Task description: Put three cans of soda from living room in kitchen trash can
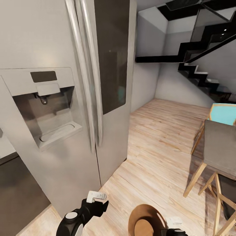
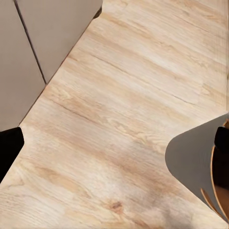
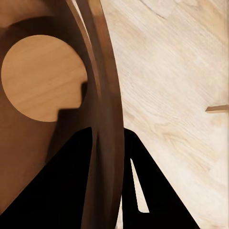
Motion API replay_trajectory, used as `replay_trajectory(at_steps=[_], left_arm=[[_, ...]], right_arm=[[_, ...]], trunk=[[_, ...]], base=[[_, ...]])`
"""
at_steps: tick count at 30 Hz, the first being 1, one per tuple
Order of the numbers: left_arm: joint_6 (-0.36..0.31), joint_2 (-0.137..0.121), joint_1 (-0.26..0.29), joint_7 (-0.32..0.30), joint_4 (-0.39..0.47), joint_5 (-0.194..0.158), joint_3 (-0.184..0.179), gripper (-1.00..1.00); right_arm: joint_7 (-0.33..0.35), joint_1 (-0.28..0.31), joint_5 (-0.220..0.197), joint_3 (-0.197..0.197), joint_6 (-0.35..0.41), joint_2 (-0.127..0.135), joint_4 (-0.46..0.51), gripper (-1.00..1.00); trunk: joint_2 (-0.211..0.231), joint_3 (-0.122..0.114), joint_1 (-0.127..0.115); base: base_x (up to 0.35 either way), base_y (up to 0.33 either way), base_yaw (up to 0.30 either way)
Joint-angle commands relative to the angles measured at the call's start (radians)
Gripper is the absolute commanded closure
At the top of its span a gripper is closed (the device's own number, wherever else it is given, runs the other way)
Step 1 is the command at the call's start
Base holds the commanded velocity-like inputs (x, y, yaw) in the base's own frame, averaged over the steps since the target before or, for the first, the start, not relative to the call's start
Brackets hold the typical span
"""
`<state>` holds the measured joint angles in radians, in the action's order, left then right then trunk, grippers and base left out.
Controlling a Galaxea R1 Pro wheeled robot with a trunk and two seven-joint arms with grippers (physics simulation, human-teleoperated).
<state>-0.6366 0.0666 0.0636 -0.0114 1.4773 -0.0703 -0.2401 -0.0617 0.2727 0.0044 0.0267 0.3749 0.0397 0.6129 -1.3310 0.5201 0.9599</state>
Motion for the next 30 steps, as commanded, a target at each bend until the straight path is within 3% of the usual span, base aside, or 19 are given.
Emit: replay_trajectory(at_steps=[1,16,25,30], left_arm=[[0.0,0.0,0.0,0.0,0.0,0.0,-0.001,-1.0],[0.001,-0.002,0.0,0.007,0.0,0.003,-0.007,-1.0],[0.003,0.001,0.001,0.01,-0.003,0.005,-0.005,-1.0],[0.004,0.005,0.004,0.013,-0.116,-0.006,-0.001,-1.0]], right_arm=[[0.006,0.0,-0.006,0.0,-0.001,0.0,0.001,1.0],[0.006,0.0,-0.004,-0.005,-0.001,0.003,0.001,1.0],[0.005,0.0,-0.003,-0.007,-0.001,0.003,0.0,1.0],[0.001,0.0,-0.003,-0.007,-0.001,0.002,-0.001,1.0]], trunk=[[0.0,0.0,0.0],[0.0,0.0,0.0],[0.0,0.0,0.0],[0.0,0.0,0.0]], base=[[0.0,0.0,-0.092],[0.0,0.0,-0.029],[0.0,0.0,-0.197],[0.0,0.0,-0.274]])
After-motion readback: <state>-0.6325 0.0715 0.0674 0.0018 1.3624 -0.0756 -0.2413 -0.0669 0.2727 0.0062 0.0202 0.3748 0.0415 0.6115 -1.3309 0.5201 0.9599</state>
